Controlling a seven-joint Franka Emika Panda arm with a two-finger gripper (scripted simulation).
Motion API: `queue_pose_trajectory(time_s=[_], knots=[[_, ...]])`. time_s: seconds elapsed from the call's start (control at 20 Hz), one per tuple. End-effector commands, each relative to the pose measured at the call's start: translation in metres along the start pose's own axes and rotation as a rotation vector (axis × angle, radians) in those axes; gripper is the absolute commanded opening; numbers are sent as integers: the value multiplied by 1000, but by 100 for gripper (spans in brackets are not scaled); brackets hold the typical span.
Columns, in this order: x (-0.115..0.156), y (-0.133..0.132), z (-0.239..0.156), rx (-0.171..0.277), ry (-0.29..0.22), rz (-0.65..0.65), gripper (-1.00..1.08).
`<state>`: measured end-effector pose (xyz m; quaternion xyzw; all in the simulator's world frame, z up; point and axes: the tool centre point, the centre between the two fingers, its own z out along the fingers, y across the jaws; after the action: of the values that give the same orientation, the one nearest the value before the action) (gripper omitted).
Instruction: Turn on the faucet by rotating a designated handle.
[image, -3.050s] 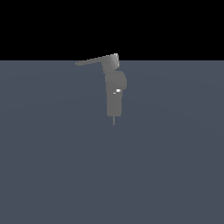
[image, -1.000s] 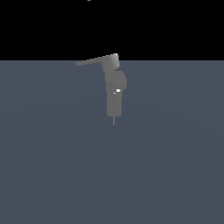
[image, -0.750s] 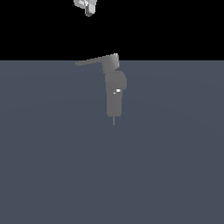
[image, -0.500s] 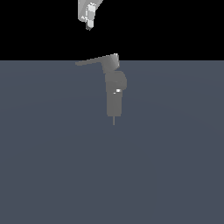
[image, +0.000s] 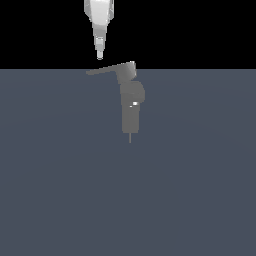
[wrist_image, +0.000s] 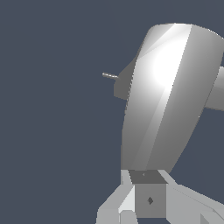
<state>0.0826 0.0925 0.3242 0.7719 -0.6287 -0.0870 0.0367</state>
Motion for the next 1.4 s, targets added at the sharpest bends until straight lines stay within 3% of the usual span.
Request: queue_pose_trajectory(time_s=[0.0,0.65,1.35], knots=[[-2,-13,14,-6,12,58,-100],[-10,-45,55,-21,51,210,-100],[-14,-32,56,-22,52,215,-100]])
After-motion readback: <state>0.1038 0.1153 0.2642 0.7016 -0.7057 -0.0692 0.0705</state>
